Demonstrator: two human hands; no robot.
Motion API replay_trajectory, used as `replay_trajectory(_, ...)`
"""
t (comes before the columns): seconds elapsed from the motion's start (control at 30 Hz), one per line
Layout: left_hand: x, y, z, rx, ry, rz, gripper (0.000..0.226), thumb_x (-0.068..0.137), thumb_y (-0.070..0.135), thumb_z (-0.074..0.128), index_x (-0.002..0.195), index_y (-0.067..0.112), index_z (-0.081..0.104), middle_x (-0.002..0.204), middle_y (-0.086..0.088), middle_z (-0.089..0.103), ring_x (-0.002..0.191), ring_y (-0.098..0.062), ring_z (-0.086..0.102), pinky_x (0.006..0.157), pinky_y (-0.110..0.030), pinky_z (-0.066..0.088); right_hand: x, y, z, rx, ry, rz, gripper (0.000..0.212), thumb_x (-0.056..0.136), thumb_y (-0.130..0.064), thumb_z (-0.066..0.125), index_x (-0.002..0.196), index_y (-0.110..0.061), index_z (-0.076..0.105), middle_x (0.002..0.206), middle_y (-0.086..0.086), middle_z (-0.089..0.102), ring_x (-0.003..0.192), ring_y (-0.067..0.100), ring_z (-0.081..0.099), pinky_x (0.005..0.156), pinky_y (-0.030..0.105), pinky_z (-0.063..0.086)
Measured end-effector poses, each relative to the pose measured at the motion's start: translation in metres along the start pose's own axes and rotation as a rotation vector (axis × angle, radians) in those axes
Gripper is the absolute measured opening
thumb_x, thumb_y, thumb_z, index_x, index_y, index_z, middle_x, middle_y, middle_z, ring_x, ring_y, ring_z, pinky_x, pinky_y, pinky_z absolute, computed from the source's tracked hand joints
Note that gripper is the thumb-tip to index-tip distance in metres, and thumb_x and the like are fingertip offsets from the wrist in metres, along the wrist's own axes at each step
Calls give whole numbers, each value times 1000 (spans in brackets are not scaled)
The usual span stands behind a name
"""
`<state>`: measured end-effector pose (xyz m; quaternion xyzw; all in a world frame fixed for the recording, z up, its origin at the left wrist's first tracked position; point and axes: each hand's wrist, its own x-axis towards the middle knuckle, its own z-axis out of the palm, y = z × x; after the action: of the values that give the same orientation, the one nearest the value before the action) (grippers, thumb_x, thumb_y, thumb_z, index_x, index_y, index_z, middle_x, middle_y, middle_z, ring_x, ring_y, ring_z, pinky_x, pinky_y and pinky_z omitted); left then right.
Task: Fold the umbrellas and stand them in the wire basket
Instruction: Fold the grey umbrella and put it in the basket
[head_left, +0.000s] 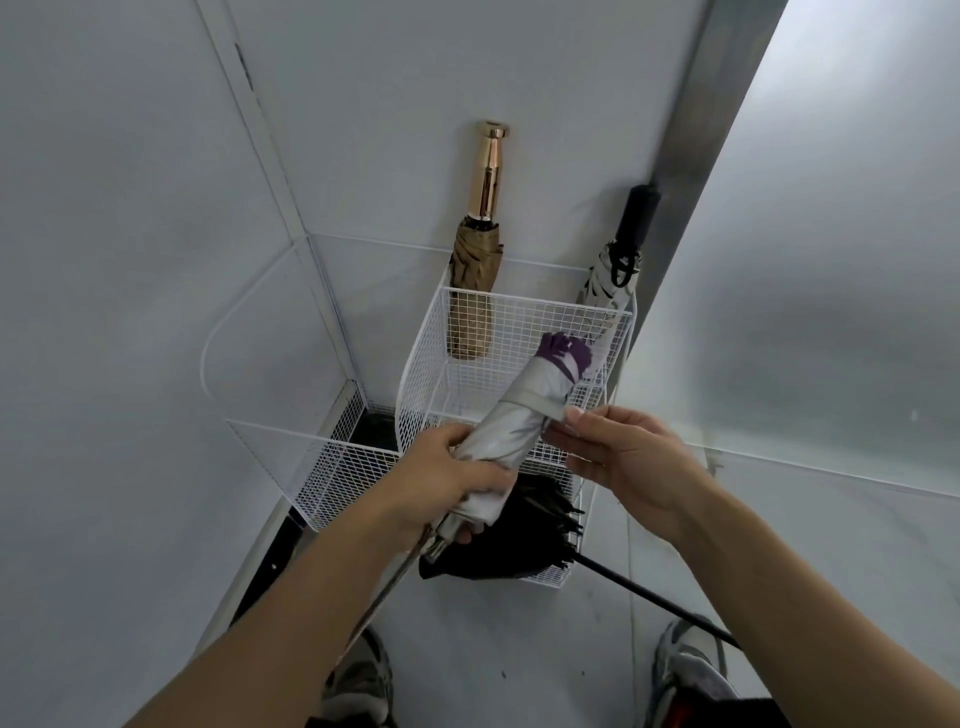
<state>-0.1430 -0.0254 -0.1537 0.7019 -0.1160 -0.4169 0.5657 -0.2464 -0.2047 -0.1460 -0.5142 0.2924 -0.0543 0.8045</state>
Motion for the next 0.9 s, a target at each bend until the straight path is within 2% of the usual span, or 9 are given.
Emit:
replay_trajectory(0.13, 1, 3, -2, -113, -140, -107, 40, 79, 8, 75, 114, 3, 57, 70, -17, 62, 46, -24, 55, 42, -28, 48, 0, -1, -3, 49, -5, 42, 7, 85, -13, 69, 81, -9, 65, 102, 15, 75, 96, 25, 72, 72, 30, 51)
replay_trajectory(0.3, 3, 3, -1, -299, -335, -150, 33, 78, 21, 74, 97, 4, 54, 71, -16, 60, 41, -17, 56, 39, -24, 48, -1, -2, -4, 97, -17, 64, 9, 73, -20, 75, 68, -15, 68, 87, 5, 72, 84, 17, 67, 68, 28, 50)
replay_trajectory(0.43, 2, 0, 1, -371, -402, -204, 23, 85, 25, 66, 91, 4, 56, 69, -15, 62, 39, -16, 56, 38, -23, 48, -3, 0, -4, 52, -8, 48, 14, 72, -24, 76, 71, -16, 65, 82, 1, 71, 83, 15, 64, 69, 28, 48)
replay_trajectory(0.63, 5, -4, 2, -450, -478, -224, 27, 80, 32, 67, 84, 6, 63, 67, -16, 62, 38, -18, 55, 36, -23, 46, -4, 4, -1, 35, 12, -30, 16, 71, -24, 76, 70, -12, 66, 79, 1, 70, 80, 13, 64, 65, 27, 51)
replay_trajectory(0.73, 4, -4, 0, -442, -518, -248, 33, 75, 35, 69, 85, 5, 59, 66, -14, 63, 37, -17, 55, 36, -20, 45, -3, 5, 2, -41, 66, -42, 27, 65, -30, 80, 71, -10, 63, 79, 3, 72, 82, 14, 66, 63, 27, 51)
replay_trajectory(0.8, 5, -6, -3, -443, -582, -256, 39, 75, 37, 75, 90, 5, 56, 67, -13, 64, 38, -17, 56, 36, -19, 45, -3, 6, 1, -90, 73, -11, 39, 62, -36, 82, 80, -9, 62, 84, 3, 73, 83, 14, 68, 63, 27, 51)
replay_trajectory(0.9, 4, -6, -4, -442, -694, -255, 58, 75, 41, 79, 108, 4, 49, 69, -14, 65, 41, -19, 60, 38, -21, 47, -3, 4, -4, -26, -51, 44, 48, 68, -35, 78, 106, -8, 66, 99, 3, 74, 91, 15, 69, 75, 34, 52)
